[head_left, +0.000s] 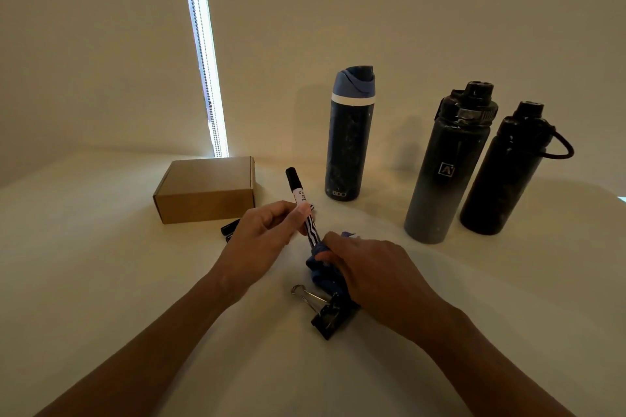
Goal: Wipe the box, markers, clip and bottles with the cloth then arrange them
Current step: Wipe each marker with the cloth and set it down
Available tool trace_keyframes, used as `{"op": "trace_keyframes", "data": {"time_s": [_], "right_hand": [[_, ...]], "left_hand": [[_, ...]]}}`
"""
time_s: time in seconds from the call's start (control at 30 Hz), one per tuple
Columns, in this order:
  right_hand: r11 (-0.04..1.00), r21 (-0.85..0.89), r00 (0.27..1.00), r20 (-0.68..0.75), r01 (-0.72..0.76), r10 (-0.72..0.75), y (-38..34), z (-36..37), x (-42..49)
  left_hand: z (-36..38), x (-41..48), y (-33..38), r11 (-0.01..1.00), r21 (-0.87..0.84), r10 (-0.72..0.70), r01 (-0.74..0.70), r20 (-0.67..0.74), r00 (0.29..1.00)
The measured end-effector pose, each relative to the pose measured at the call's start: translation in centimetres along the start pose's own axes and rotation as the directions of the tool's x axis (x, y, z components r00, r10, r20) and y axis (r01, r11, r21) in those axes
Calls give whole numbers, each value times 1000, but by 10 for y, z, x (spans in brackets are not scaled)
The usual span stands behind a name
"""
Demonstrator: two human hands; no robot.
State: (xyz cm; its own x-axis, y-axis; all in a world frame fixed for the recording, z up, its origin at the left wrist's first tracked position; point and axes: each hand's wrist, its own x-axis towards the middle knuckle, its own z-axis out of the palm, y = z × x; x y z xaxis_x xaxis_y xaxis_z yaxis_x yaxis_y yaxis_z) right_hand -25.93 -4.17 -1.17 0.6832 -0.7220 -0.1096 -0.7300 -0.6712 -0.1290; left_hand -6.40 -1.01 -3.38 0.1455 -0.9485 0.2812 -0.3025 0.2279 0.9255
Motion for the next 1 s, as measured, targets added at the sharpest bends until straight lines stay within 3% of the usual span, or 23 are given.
{"op": "trace_keyframes", "data": {"time_s": [0.1, 0.17, 0.23, 0.3, 0.4, 0.5, 0.67, 0.77, 0.87, 1.0], "right_hand": [[1000, 21, 999, -48, -13, 14, 1, 1, 0], [991, 126, 981, -183, -41, 63, 7, 0, 0], [964, 264, 886, -451, 22, 103, 23, 3, -1], [908, 414, 795, -572, 66, 202, 39, 4, -2], [801, 588, 744, -585, 114, 324, 51, 0, -3], [697, 680, 750, -579, 227, 320, 48, -6, -5], [711, 638, 793, -580, 297, 189, 36, 4, -2], [675, 642, 750, -632, 363, 197, 36, 8, 1], [608, 693, 727, -635, 388, 260, 41, 8, 3], [682, 652, 688, -662, 331, 299, 44, 12, 7]], "left_hand": [[-5, 1, 1, 999, 25, 27, -28, 20, 999], [-7, 3, 0, 999, 36, 31, -32, 29, 999], [-7, 3, -2, 987, 149, 54, -62, 54, 997], [-5, 2, -5, 943, 301, 115, -140, 97, 989], [-2, 2, -8, 875, 420, 194, -241, 150, 969], [-1, 2, -13, 799, 510, 236, -319, 222, 946], [2, -3, -14, 666, 587, 300, -460, 355, 886], [5, -3, -17, 605, 622, 314, -497, 387, 867], [3, -2, -18, 629, 606, 314, -487, 374, 872], [-1, 3, -16, 658, 599, 324, -456, 322, 890]]}}
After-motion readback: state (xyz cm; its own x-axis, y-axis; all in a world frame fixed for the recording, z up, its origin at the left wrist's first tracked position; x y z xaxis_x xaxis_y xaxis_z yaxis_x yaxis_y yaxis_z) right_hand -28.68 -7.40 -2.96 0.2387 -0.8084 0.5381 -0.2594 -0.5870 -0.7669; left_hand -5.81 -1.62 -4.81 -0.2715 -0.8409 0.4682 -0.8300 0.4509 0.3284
